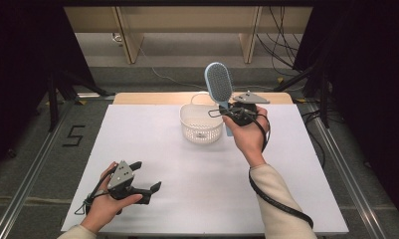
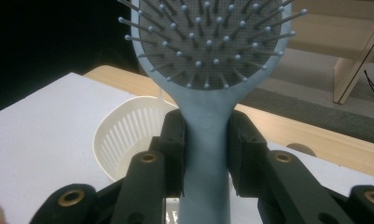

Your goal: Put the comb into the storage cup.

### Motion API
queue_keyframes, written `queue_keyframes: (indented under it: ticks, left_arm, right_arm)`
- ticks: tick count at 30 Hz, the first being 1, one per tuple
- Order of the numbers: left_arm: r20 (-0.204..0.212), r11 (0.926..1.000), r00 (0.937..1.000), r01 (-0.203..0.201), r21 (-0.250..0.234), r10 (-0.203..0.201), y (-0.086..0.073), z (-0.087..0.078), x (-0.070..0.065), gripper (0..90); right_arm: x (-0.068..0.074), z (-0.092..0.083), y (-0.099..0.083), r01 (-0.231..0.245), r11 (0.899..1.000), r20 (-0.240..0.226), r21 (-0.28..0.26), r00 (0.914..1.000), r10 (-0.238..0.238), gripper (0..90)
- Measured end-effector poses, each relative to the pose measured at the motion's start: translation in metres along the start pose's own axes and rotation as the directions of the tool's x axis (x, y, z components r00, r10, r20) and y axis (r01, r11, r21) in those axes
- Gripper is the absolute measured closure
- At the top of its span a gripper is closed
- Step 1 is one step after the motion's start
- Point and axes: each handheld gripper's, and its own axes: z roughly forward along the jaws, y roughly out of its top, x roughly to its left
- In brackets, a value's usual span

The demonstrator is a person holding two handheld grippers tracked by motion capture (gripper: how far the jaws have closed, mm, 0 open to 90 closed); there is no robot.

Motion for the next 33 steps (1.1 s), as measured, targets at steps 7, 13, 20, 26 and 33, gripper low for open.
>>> queue_keyframes:
  ticks: [7,13,20,26,33]
  left_arm:
    - [0.0,1.0,1.0,0.0,-0.001,0.0,0.0001,0.0,0.0,2.8]
    - [0.001,1.0,1.0,-0.002,-0.001,0.002,0.0002,-0.0001,-0.0001,2.8]
    - [0.002,1.0,1.0,-0.002,-0.001,0.002,0.0002,-0.0001,-0.0001,2.8]
    - [0.003,1.0,1.0,-0.003,0.001,0.003,0.0003,-0.0001,-0.0003,2.8]
    - [0.003,1.0,1.0,-0.003,0.0,0.003,0.0005,-0.0003,-0.0003,2.8]
  right_arm:
    - [-0.0001,0.001,0.0012,0.0,1.0,0.002,0.002,1.0,0.0,70.4]
    - [0.0003,0.0023,0.0025,0.005,1.0,0.003,0.002,1.0,-0.005,70.4]
    - [-0.0006,0.0047,0.0022,0.003,1.0,0.004,0.007,1.0,-0.003,70.4]
    - [-0.0012,0.0064,0.0032,0.0,1.0,0.005,0.007,1.0,0.0,70.4]
    - [-0.0017,0.0076,0.0044,-0.002,1.0,0.007,0.006,1.0,0.002,70.4]
